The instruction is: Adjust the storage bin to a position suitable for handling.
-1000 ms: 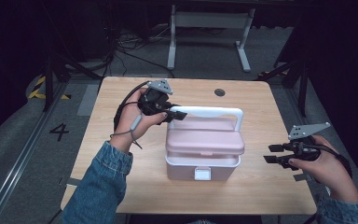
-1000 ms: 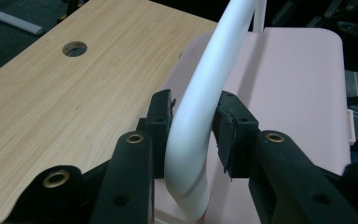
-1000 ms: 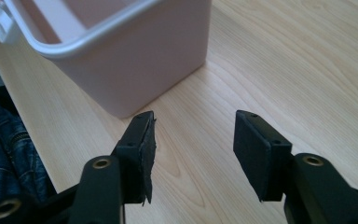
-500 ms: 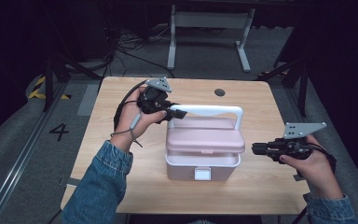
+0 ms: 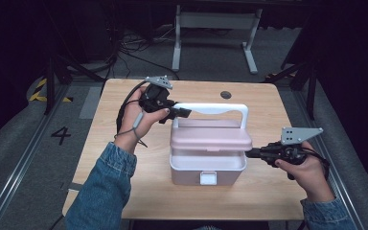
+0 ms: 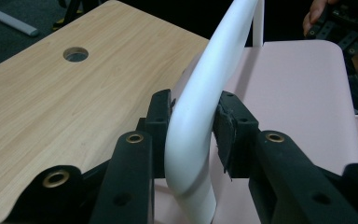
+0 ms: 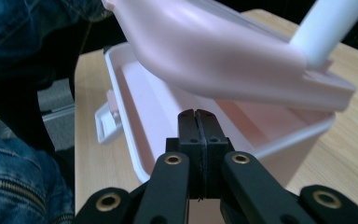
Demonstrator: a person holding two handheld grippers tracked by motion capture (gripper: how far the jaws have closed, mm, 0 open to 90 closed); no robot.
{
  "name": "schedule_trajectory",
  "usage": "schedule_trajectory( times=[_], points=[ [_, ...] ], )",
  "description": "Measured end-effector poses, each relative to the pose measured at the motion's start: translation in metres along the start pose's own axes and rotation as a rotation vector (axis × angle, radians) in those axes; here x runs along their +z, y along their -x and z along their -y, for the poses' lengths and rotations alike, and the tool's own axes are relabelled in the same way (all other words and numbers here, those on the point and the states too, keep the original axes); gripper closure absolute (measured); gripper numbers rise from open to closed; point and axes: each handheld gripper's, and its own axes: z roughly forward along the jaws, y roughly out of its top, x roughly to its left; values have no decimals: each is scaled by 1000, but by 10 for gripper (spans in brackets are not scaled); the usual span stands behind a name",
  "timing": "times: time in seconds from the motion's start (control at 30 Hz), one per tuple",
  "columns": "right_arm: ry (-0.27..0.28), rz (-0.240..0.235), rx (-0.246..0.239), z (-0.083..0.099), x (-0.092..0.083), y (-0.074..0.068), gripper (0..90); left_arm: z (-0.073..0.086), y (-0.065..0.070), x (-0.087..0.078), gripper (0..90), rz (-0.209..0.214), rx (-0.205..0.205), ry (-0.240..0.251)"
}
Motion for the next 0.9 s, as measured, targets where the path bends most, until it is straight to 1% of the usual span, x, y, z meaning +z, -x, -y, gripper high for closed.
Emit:
schedule_trajectory(
  times=[0.13,0.27,0.37,0.47,0.5,0.57,0.63,0.7,0.73,0.8,0.9],
  points=[
    [43,-15,8,-1,5,0,900,0,-1,1,694,-9,-2,3],
    [68,-14,7,0,9,0,900,0,-1,1,696,-11,-3,-1],
    [99,3,10,-1,9,1,900,1,0,1,696,-25,1,7],
    [105,9,12,-1,8,1,900,2,0,1,685,-30,-1,16],
    [105,10,12,-1,8,1,900,2,0,1,670,-30,-2,24],
    [104,10,9,-1,8,1,900,2,2,0,585,-46,-8,32],
    [102,12,8,-1,9,1,900,3,3,-1,466,-78,-13,51],
    [102,12,10,-1,9,1,900,5,4,-4,382,-111,-8,56],
    [103,15,9,-2,9,1,900,7,5,-6,358,-126,-6,59],
    [100,16,15,-2,9,2,900,10,7,-13,326,-150,13,64],
    [106,24,18,-4,9,2,900,15,11,-23,306,-178,25,71]
  ],
)
